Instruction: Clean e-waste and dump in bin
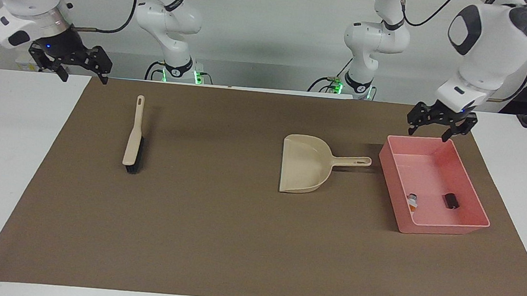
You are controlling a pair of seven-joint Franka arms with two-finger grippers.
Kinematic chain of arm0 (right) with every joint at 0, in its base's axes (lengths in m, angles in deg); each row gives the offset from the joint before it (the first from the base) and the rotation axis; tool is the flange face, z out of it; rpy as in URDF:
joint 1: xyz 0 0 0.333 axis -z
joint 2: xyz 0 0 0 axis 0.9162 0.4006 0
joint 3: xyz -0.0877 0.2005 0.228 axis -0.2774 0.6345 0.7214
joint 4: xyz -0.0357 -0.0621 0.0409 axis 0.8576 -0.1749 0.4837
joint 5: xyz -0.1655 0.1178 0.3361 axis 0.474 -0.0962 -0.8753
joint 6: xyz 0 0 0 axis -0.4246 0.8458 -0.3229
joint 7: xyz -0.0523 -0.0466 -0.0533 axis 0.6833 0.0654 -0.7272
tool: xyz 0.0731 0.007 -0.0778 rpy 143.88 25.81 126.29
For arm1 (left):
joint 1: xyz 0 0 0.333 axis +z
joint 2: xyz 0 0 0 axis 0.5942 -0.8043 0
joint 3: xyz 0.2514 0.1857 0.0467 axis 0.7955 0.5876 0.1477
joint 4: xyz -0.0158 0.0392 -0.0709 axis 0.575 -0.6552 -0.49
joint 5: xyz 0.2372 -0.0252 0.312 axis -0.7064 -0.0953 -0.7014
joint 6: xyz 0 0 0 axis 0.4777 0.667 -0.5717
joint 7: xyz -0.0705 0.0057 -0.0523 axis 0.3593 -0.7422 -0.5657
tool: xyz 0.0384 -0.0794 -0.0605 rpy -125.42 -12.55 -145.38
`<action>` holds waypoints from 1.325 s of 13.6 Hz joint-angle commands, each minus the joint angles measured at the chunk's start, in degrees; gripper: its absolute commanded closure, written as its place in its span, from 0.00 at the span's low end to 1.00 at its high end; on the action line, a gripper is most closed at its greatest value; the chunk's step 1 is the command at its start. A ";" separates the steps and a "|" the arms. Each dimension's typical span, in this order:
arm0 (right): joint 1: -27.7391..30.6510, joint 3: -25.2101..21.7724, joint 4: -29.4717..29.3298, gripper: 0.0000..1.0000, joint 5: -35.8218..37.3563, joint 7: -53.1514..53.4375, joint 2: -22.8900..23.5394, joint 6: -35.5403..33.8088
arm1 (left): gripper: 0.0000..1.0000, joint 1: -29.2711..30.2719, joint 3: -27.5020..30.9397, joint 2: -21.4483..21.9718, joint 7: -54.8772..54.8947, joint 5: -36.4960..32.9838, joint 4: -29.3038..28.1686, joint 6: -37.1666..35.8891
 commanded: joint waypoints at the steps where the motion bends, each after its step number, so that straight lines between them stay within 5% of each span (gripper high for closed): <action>1: 0.43 0.43 -0.74 0.01 -0.32 1.14 -0.21 -0.56 | 0.02 2.70 -0.31 -2.79 -0.80 1.20 7.22 -6.43; 18: 0.52 0.61 -0.74 0.01 -0.85 1.05 -0.38 -0.38 | 0.02 3.07 -0.83 -1.65 -8.89 0.76 5.55 -4.44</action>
